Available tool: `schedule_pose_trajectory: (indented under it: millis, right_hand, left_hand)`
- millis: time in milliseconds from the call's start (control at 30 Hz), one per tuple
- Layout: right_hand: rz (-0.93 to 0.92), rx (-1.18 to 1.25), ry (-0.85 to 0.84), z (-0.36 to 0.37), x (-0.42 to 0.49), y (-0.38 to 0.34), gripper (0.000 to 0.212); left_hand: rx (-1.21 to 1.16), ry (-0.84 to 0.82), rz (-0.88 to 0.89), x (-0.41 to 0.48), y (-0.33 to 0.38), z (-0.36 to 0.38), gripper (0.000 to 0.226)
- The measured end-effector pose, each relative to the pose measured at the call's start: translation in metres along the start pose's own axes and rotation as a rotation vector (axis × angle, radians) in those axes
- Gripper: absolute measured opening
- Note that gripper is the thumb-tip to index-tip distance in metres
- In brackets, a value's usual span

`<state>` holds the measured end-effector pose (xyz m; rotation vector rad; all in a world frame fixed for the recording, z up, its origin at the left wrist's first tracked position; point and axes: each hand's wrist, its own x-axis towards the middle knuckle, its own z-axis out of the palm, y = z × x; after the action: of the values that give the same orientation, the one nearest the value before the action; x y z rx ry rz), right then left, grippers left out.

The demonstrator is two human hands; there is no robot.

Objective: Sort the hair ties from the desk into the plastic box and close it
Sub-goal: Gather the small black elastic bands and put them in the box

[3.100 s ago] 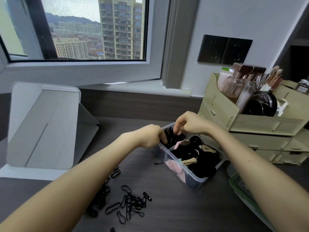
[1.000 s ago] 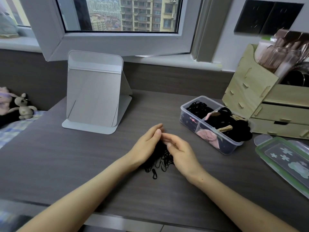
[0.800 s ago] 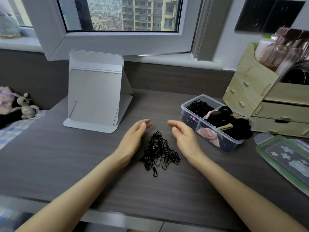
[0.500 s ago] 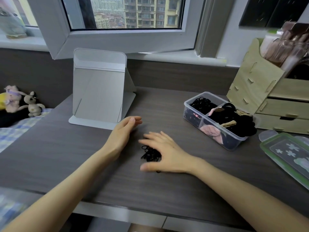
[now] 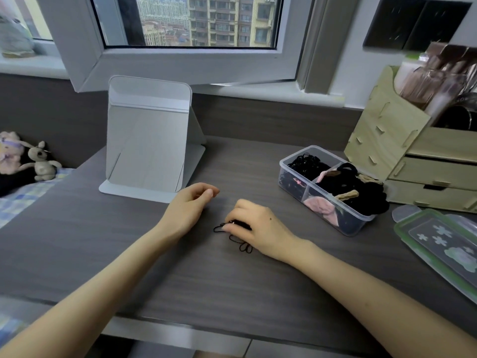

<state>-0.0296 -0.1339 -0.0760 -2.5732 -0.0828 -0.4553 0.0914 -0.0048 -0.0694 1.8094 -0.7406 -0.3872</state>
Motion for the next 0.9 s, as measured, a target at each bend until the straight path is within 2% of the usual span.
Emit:
schedule_pose_trajectory:
  millis: [167,367,467,600,667,767,833,900]
  right_hand:
    - [0.172,0.286,0.218,-0.031,0.013,-0.001,0.009]
    - [0.420,0.698,0.531,-0.093,0.039,0.032,0.025]
    - [0.530,0.803,0.733,-0.124,0.055,0.063,0.029]
    - [0.750,0.821,0.929,-0.131,0.071,0.097,0.034]
    - [0.838,0.797,0.974,-0.123,0.074,0.105,0.033]
    - [0.927,0.765,0.977,-0.113,0.074,0.109,0.020]
    - [0.937,0.766,0.967,-0.110,0.072,0.108,0.015]
    - [0.915,0.753,0.960,-0.110,0.068,0.110,0.018]
  left_hand:
    - [0.120,-0.030,-0.011,0.007,0.001,-0.002,0.016]
    - [0.141,-0.047,0.020,0.020,0.009,0.005,0.015]
    - [0.170,-0.074,0.040,0.026,0.012,0.013,0.015]
    - [0.210,-0.091,0.074,0.038,0.018,0.028,0.015]
    - [0.233,-0.111,0.093,0.043,0.021,0.036,0.015]
    - [0.248,-0.130,0.121,0.052,0.026,0.047,0.015]
    - [0.262,-0.135,0.144,0.056,0.030,0.053,0.015]
    - [0.263,-0.145,0.163,0.060,0.034,0.058,0.015]
